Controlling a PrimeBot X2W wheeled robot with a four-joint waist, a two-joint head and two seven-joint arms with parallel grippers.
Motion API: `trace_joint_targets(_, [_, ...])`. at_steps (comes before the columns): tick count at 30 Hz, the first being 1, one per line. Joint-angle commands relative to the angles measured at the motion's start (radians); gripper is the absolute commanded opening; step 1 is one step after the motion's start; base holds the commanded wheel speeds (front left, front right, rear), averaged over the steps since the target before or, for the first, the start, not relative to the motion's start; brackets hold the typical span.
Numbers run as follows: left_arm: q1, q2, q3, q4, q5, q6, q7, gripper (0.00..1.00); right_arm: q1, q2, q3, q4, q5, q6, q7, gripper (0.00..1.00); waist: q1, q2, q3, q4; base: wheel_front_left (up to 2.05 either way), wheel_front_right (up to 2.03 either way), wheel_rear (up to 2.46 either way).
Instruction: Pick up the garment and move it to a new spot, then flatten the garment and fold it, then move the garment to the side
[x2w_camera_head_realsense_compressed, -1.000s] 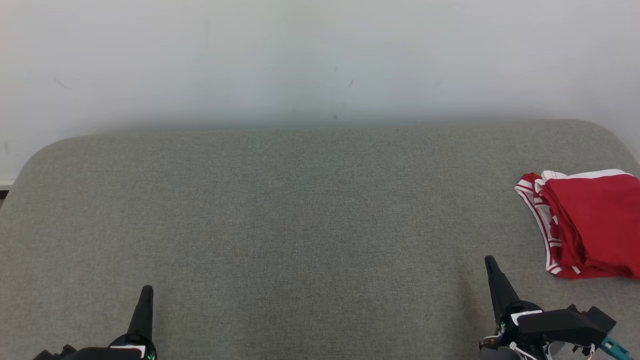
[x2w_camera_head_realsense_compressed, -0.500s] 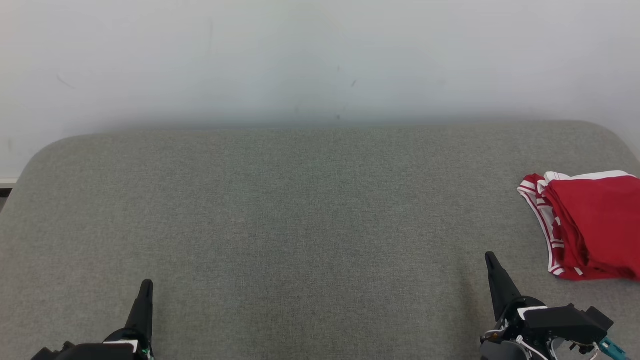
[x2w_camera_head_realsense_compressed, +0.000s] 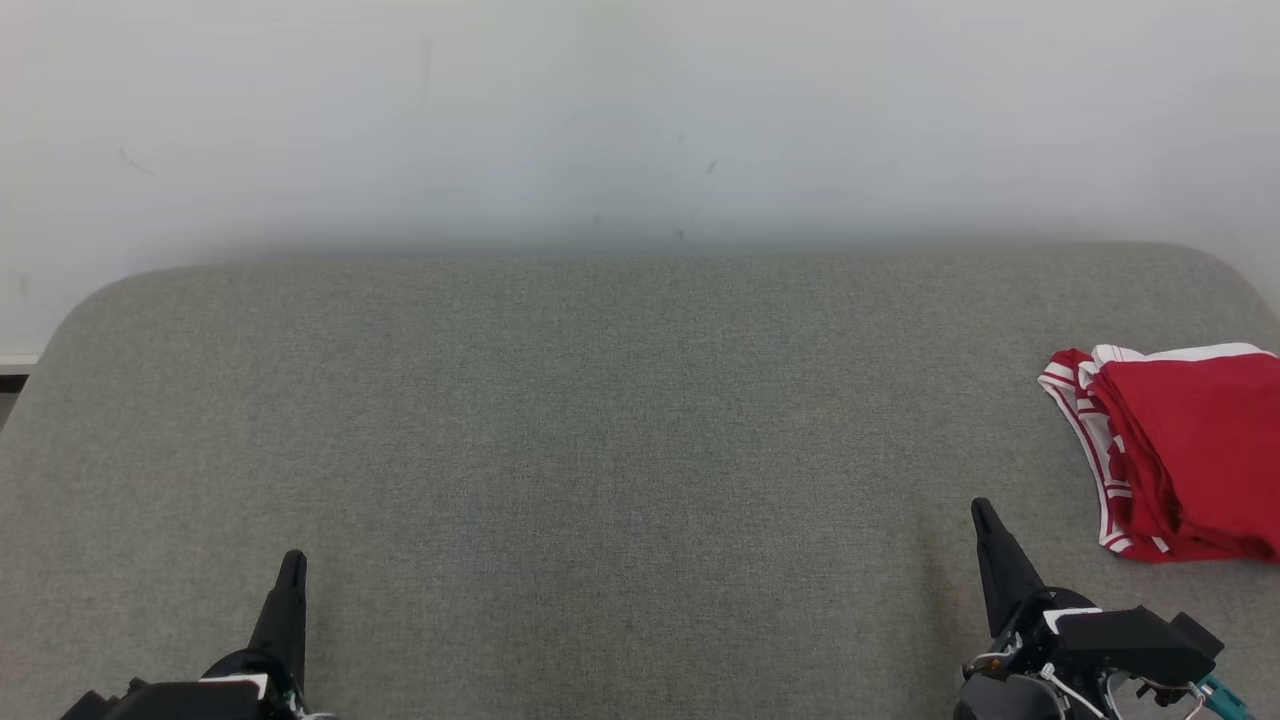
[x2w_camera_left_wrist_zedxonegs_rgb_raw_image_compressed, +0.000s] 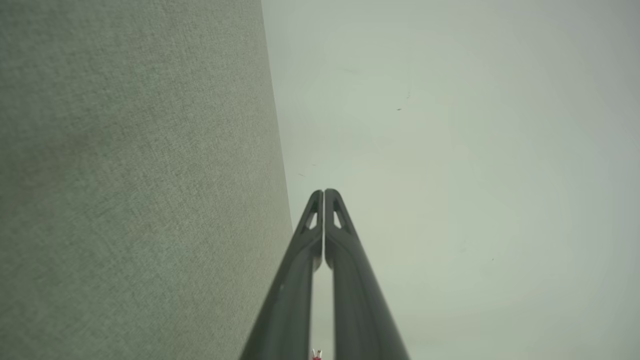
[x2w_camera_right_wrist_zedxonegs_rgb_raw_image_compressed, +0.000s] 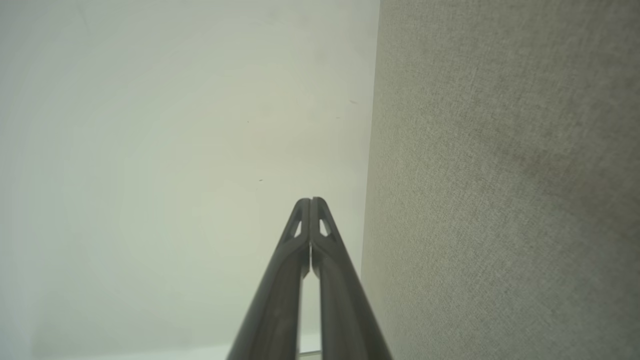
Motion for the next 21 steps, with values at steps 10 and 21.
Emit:
trace_joint_targets(10, [-0.010,0.002,0.003,0.001,-0.005,-0.001,0.000,0.00,-0.006,0.004,-0.002,0.000,0.000,-0.002,0.003,0.00,0.0000,0.0000,0.000,0.000,0.00,0.00,0.00])
trace_joint_targets(21, [-0.010,0.002,0.003,0.001,-0.005,-0.001,0.000,0.00,-0.007,0.006,-0.004,0.000,-0.003,-0.002,0.006,0.00,0.0000,0.0000,0.000,0.000,0.00,0.00,0.00])
